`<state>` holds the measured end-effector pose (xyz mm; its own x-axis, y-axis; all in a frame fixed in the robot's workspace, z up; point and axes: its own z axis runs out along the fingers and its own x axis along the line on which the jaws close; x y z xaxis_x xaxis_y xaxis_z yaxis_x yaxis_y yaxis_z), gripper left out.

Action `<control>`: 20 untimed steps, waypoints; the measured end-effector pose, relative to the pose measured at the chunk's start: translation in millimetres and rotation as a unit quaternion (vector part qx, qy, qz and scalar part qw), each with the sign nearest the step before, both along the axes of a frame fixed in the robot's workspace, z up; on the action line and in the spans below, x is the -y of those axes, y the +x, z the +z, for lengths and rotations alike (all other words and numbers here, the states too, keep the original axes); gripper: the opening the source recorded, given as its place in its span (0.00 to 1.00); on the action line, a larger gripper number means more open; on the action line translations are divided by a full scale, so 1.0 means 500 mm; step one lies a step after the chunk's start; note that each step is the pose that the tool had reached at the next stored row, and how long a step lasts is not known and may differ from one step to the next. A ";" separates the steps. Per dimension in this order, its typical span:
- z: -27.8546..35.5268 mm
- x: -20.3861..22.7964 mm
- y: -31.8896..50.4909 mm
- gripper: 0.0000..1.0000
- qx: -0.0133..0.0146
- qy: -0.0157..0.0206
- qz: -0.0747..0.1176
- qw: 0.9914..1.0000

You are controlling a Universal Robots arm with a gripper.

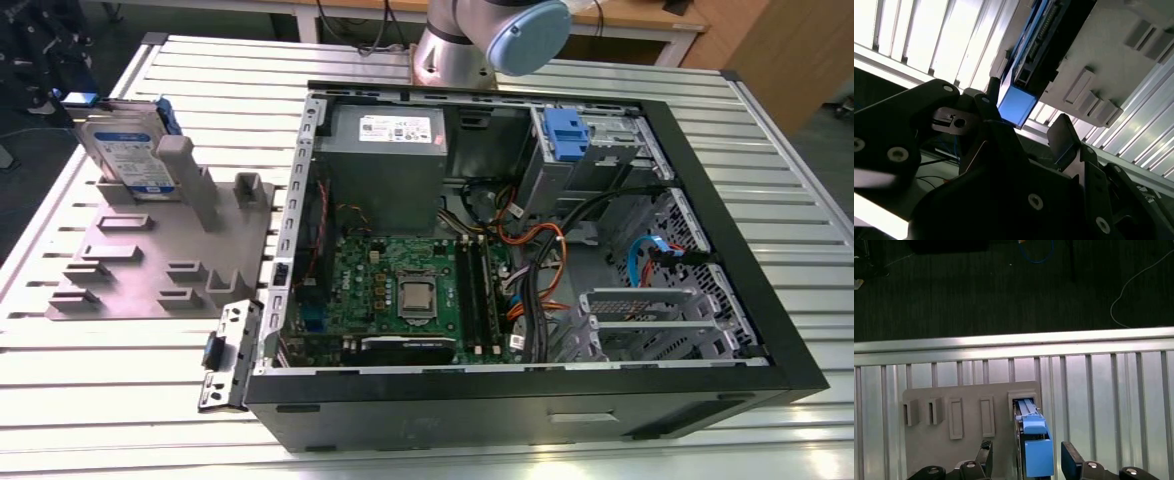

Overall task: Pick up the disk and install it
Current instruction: 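Pick up the disk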

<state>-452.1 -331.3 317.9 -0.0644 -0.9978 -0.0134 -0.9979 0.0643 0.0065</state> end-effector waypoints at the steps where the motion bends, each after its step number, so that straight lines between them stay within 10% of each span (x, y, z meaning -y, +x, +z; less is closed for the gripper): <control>1: -0.001 -0.0009 0.000 0.65 0.000 0.000 0.002 1.000; 12: -0.037 -0.0064 -0.008 0.65 0.001 0.001 0.023 1.000; 20: -0.041 -0.0065 -0.008 0.65 0.005 0.001 0.026 1.000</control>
